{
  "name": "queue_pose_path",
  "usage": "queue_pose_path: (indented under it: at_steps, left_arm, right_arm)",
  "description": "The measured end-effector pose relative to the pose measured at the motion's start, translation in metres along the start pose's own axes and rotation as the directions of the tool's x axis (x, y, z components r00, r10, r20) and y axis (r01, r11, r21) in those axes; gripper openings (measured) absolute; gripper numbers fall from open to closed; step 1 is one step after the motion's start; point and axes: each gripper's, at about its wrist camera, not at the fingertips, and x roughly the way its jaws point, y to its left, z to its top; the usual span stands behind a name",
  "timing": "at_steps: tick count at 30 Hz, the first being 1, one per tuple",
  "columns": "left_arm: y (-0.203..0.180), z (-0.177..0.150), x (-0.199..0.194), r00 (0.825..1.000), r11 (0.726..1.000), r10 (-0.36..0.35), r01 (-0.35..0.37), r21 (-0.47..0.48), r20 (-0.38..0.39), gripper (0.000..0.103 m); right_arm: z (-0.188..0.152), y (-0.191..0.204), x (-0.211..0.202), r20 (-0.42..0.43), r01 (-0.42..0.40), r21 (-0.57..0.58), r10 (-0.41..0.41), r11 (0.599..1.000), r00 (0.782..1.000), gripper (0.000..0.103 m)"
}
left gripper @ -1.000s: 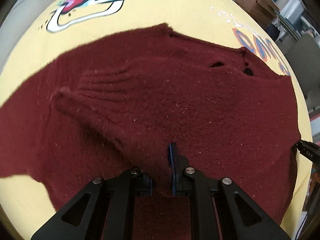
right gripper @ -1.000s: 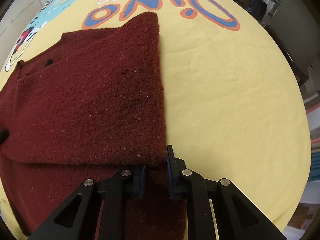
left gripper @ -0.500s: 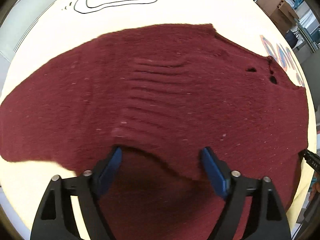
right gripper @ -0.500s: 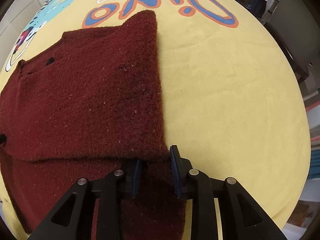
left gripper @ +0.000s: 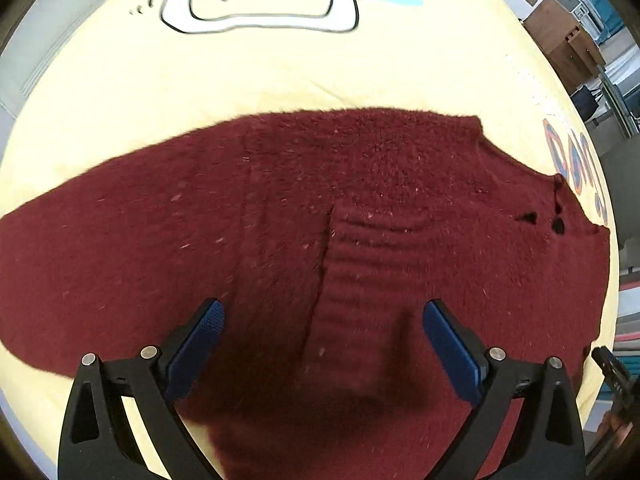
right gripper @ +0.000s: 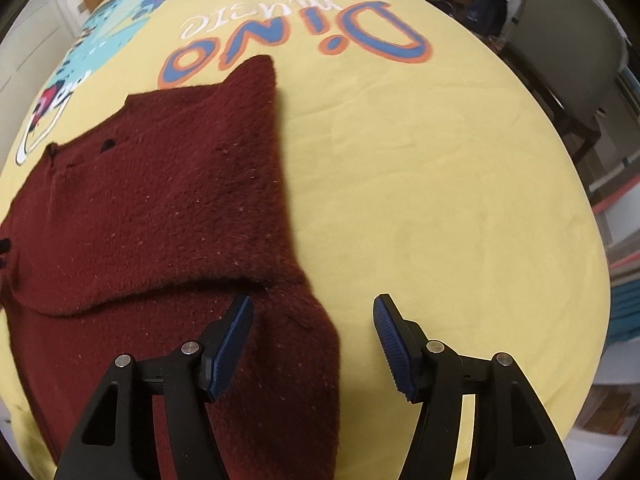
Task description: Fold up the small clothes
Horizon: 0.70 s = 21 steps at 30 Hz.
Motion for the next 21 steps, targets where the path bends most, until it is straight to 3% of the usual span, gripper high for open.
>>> queue_pose_path:
  at_steps: [3, 6, 10, 12, 16, 21]
  left_arm:
    - [-0.012, 0.001, 0.014, 0.999, 0.998, 0.039, -0.038, 0.046, -0.016, 0.093]
    - [-0.031, -0.007, 0.019, 0.999, 0.99, 0.045, -0.042, 0.135, -0.019, 0.069]
    - [-0.048, -0.017, 0.018, 1.0, 0.986, 0.016, -0.011, 0.164, -0.026, 0.03]
    - [-0.055, -0.02, 0.018, 1.0, 0.985, -0.011, 0.015, 0.17, -0.025, 0.016]
    - [-0.082, -0.025, 0.007, 1.0, 0.983, -0.014, 0.012, 0.184, 0.01, 0.01]
    - [-0.075, -0.031, -0.032, 0.993, 0.988, -0.057, 0.042, 0.148, 0.1, 0.01]
  right_arm:
    - [-0.007, -0.003, 0.0, -0.011, 0.025, 0.002, -0.025, 1.0, 1.0, 0.064]
    - [-0.005, -0.012, 0.002, -0.017, 0.03, 0.019, -0.03, 0.999, 0.999, 0.064]
    - [0.005, -0.015, 0.011, -0.024, 0.023, 0.045, -0.022, 0.999, 0.999, 0.064]
    - [0.007, -0.013, 0.013, -0.026, 0.017, 0.05, -0.016, 0.999, 1.0, 0.064]
    - [0.013, -0.01, 0.01, -0.017, -0.003, 0.059, 0.004, 0.998, 1.0, 0.064]
    - [0.037, -0.003, -0.001, 0.031, -0.036, 0.064, 0.034, 0.997, 0.999, 0.064]
